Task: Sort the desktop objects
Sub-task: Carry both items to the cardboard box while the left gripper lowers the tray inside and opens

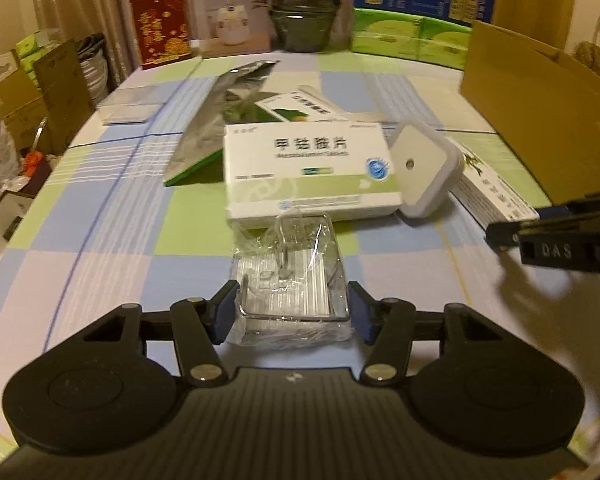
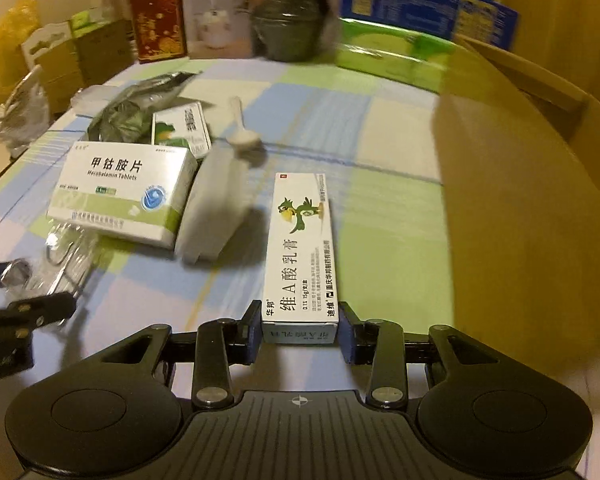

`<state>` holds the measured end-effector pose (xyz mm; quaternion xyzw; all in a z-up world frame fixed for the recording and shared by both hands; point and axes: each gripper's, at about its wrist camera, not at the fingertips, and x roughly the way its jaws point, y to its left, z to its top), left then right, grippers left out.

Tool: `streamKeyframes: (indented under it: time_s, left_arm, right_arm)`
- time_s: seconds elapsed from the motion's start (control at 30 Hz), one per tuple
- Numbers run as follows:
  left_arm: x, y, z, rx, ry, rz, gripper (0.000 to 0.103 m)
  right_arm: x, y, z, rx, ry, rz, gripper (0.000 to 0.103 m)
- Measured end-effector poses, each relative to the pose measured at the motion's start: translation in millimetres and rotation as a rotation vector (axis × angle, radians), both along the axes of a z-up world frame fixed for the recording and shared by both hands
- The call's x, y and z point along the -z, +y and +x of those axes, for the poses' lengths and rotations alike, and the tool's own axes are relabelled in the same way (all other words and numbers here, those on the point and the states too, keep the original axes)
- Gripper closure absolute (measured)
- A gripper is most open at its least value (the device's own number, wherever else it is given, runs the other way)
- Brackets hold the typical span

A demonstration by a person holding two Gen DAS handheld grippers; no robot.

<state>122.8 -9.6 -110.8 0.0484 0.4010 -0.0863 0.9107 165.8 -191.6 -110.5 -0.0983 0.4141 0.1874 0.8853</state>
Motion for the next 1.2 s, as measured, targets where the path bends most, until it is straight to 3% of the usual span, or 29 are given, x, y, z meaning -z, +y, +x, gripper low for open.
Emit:
streamKeyframes:
  time_s: [0.13,0.2,0.27,0.33,0.43,0.57,0.83,1.0,1.1,1.2]
  left_arm:
    - [1.3,-8.9,-11.4,0.041,0.000,-0.020,0.050]
    - [2.5,-11.8,-16.7,0.033,-0.011,-0.009,0.048]
    - [3.4,-13.1,-19.5,0.018,-0.018,-0.002,0.044]
    - [4.2,-14.5,-20.5,0.016,-0.026,0.011,0.043]
    - [5.7,-15.9,-18.7,0.023,-0.026,0.024,0.042]
    - [8.3,-15.2,-17.5,0.024,-0.022,0.029,0.048]
    - [10.0,-15.0,-18.3,0.014,-0.030,0.033,0.048]
    - [9.5,-17.2,-18.0,0.019,-0.034,0.041,0.051]
    - [9.2,-18.1,-17.9,0.023,-0.035,0.042,0.052]
    - [8.8,-17.8,-18.1,0.024,-0.035,0.034,0.053]
  right_arm:
    - [1.1,-8.1,-25.2,0.008,0.007,0.012,0.068]
    - [2.2,-9.9,-28.9,0.013,0.008,0.019,0.064]
    - [1.8,-10.4,-28.8,0.008,0.002,0.025,0.049]
    - [1.0,-8.4,-28.6,-0.005,-0.015,0.023,0.043]
    - [0.7,-3.9,-26.6,-0.019,-0.044,0.018,0.042]
    - [4.4,-0.1,-17.5,-0.015,-0.055,0.016,0.042]
    - [6.3,3.7,-5.2,-0.008,-0.042,0.037,0.044]
    - [8.1,4.4,-4.5,-0.003,-0.037,0.041,0.050]
    - [7.7,5.2,-4.1,-0.003,-0.039,0.044,0.066]
    - [6.9,4.1,-4.9,0.006,-0.047,0.035,0.067]
